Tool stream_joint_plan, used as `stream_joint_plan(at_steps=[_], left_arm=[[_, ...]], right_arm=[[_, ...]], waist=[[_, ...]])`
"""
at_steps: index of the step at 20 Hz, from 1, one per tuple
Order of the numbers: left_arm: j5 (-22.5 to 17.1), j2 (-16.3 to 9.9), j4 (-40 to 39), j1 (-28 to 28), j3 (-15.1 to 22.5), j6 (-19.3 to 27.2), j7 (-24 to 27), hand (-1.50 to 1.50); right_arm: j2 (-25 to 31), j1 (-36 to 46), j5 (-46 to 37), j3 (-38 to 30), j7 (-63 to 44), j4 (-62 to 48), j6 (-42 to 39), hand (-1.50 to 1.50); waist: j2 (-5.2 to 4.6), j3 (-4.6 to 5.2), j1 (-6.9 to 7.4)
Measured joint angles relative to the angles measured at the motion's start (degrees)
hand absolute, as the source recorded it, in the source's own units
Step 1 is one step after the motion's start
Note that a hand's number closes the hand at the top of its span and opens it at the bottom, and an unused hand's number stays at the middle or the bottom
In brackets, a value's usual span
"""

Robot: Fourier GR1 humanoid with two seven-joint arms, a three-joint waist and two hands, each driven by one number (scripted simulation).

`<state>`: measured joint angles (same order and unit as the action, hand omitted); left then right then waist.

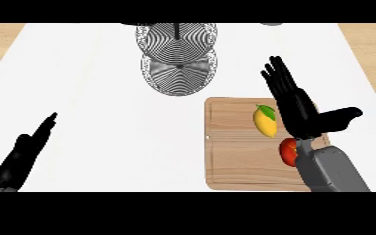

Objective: Pick the lemon from the cutting board and place it in the tiered basket

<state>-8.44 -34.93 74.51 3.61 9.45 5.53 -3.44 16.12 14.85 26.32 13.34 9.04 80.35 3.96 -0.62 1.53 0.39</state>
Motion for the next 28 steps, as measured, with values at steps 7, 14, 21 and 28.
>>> stream_joint_plan(at_steps=[7,14,21,28], left_arm=[[-5.5,4.8,4.8,-4.3,-2.5,-0.8,0.9,0.0],[-9.0,9.6,10.8,-6.3,-2.5,0.3,-1.8,0.0],[-9.3,10.5,14.1,-5.8,-2.5,0.8,-4.1,0.0],[-9.5,10.7,13.6,-6.5,-2.9,0.5,-4.5,0.0]], right_arm=[[3.7,2.4,-9.5,5.1,4.0,5.7,-2.4,1.5],[1.0,-4.2,-21.1,3.3,4.0,2.6,16.6,-1.5],[11.9,-5.1,-35.6,6.0,-5.1,9.9,20.0,-1.5],[26.3,-2.4,-46.1,12.6,-23.3,16.5,6.1,-1.5]], waist=[[1.29,-0.91,-1.01],[0.94,-1.4,-1.06],[1.14,-1.32,-1.19],[1.2,-1.02,-1.12]])
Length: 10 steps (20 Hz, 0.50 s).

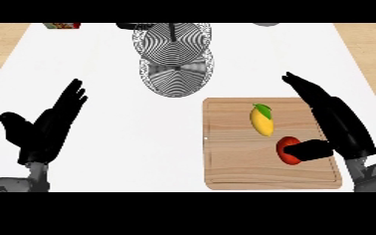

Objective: Pick the lemon from the cutting board and place it in the tiered basket

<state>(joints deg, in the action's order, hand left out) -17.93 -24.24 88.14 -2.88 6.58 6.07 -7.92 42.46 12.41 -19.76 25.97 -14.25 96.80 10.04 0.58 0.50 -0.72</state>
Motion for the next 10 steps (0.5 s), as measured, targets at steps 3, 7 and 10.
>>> stream_joint_plan(at_steps=[3,7,10], left_arm=[[0.5,0.4,0.3,0.0,0.4,0.4,-0.4,0.0],[0.3,0.7,-0.3,-0.1,-0.3,-0.5,0.1,0.0],[0.7,1.4,0.1,-0.8,-0.6,-0.9,-0.8,0.0]], right_arm=[[2.6,2.0,-0.5,3.5,-9.4,5.2,-8.5,-1.5],[1.0,5.2,-0.3,6.2,-23.3,12.5,-16.7,-1.5],[-3.8,7.5,-2.7,7.2,-30.0,12.4,-19.4,-1.5]], waist=[[-0.01,-0.07,0.32],[-0.23,-0.25,0.6],[-0.38,-0.35,0.84]])
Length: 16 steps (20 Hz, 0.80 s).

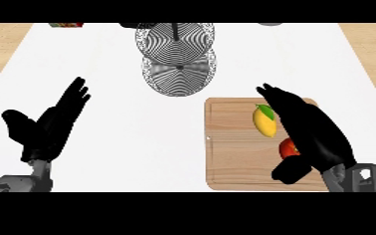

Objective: Pick the lemon from the cutting board and place it in the tiered basket

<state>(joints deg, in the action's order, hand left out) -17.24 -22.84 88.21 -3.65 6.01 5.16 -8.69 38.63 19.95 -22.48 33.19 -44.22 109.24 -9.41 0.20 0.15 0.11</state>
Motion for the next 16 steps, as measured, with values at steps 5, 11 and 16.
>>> stream_joint_plan(at_steps=[5,11,16], left_arm=[[1.1,0.8,0.9,0.0,-1.1,-0.6,-1.1,0.0],[2.4,2.1,-0.2,0.2,-2.4,-2.2,-0.5,0.0],[4.1,3.9,1.6,0.7,-2.5,-2.0,-1.7,0.0]], right_arm=[[-6.8,-0.1,-6.1,0.8,-4.3,-3.2,-1.1,-1.5],[-11.3,-2.2,-12.2,-0.4,-1.3,-11.1,-0.7,-1.5],[-13.5,-4.6,-18.0,-2.0,5.3,-18.1,3.2,-1.5]], waist=[[-0.12,-0.1,0.08],[-0.2,-0.14,0.07],[-0.21,-0.16,0.08]])
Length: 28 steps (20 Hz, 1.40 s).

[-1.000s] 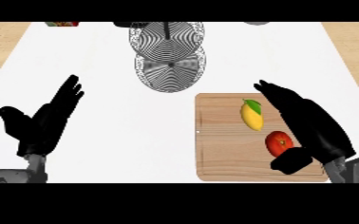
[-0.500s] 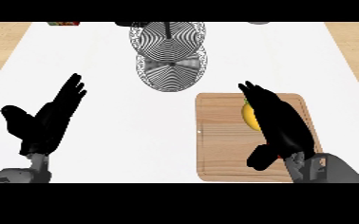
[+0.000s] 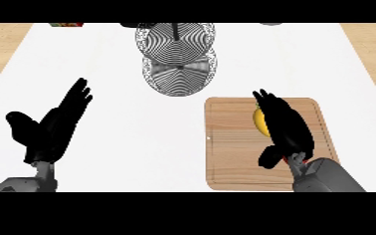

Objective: Pick the lemon from the cutting board and place it in the tiered basket

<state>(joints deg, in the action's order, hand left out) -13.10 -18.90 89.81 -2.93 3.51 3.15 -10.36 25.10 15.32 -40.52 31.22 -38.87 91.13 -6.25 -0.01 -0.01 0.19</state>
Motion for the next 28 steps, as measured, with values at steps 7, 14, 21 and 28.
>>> stream_joint_plan(at_steps=[7,14,21,28], left_arm=[[1.1,1.0,-1.3,-0.9,-2.3,-2.4,0.0,0.0],[3.1,2.7,-1.3,-0.9,-3.2,-2.9,0.1,0.0],[3.5,3.1,-1.2,-1.8,-4.4,-4.1,-1.3,0.0],[4.0,3.4,-0.1,-0.5,-5.7,-5.1,-1.3,0.0]], right_arm=[[-2.4,0.5,-6.7,-4.5,5.8,-6.0,2.0,-1.5],[-4.7,0.6,-9.3,-7.4,10.6,-12.6,-0.2,1.5],[-5.5,2.0,-11.4,-7.6,13.6,-14.5,-5.8,1.5],[-6.6,-1.5,-16.8,-7.9,11.5,-11.8,-4.3,1.5]], waist=[[0.01,0.01,-0.04],[0.08,0.08,-0.02],[0.25,0.24,-0.04],[0.7,0.55,-0.33]])
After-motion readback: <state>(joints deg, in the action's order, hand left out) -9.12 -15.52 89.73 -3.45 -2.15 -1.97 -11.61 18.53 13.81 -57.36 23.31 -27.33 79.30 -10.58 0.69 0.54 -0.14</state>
